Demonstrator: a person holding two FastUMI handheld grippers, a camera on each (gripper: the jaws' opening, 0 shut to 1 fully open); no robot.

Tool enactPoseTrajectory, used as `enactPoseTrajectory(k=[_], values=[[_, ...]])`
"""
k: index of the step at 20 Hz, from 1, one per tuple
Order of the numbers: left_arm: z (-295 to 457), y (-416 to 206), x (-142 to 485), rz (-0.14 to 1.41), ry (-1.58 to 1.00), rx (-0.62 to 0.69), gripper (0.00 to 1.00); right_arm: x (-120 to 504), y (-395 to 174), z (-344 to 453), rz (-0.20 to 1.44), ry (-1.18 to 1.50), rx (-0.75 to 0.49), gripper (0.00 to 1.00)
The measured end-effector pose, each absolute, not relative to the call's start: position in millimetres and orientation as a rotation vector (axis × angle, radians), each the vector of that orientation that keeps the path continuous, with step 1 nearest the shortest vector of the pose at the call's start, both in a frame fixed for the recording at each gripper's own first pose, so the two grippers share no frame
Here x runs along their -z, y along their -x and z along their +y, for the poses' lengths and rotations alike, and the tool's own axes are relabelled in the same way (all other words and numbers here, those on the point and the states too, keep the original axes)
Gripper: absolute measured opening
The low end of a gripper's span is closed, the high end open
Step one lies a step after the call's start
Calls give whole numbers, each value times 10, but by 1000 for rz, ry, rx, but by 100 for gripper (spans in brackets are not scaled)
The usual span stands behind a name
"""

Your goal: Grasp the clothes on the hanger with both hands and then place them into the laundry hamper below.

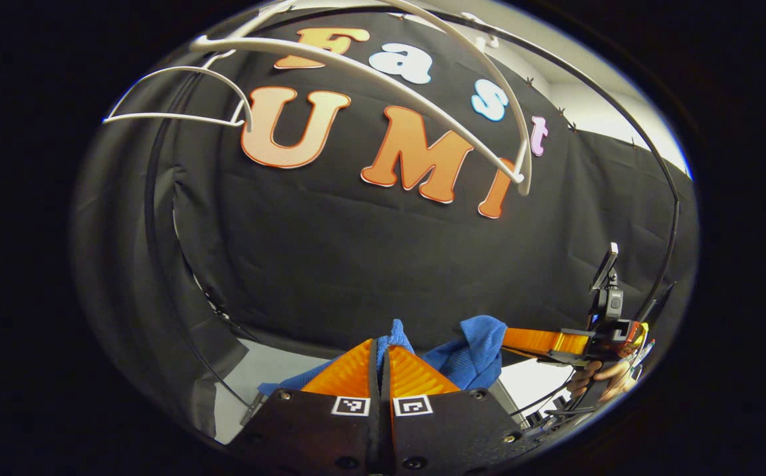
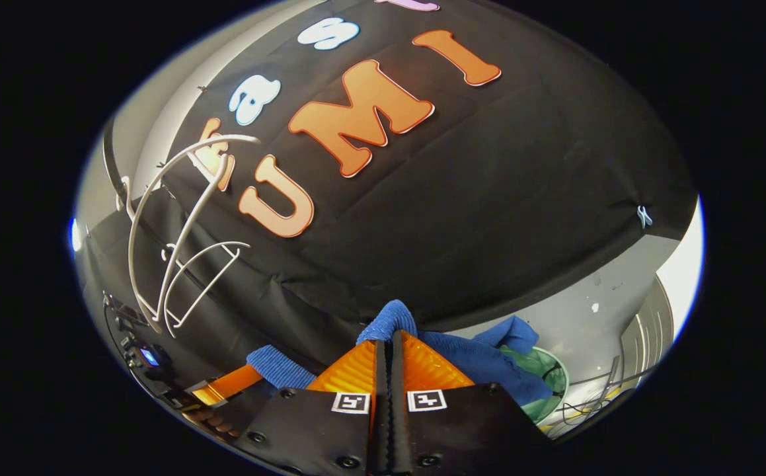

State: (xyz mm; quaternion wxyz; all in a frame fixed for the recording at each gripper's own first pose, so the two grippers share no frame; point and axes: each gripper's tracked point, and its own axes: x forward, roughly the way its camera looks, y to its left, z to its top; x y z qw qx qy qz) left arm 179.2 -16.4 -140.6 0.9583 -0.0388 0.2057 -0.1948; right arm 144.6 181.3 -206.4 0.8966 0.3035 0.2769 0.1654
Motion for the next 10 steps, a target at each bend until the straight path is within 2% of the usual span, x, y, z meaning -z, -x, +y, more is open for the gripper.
enactPoseTrajectory(k=[10], values=[[-698, -1790, 1897, 610, 9, 466, 0, 2760, -1222, 1672, 681, -511, -260, 7]])
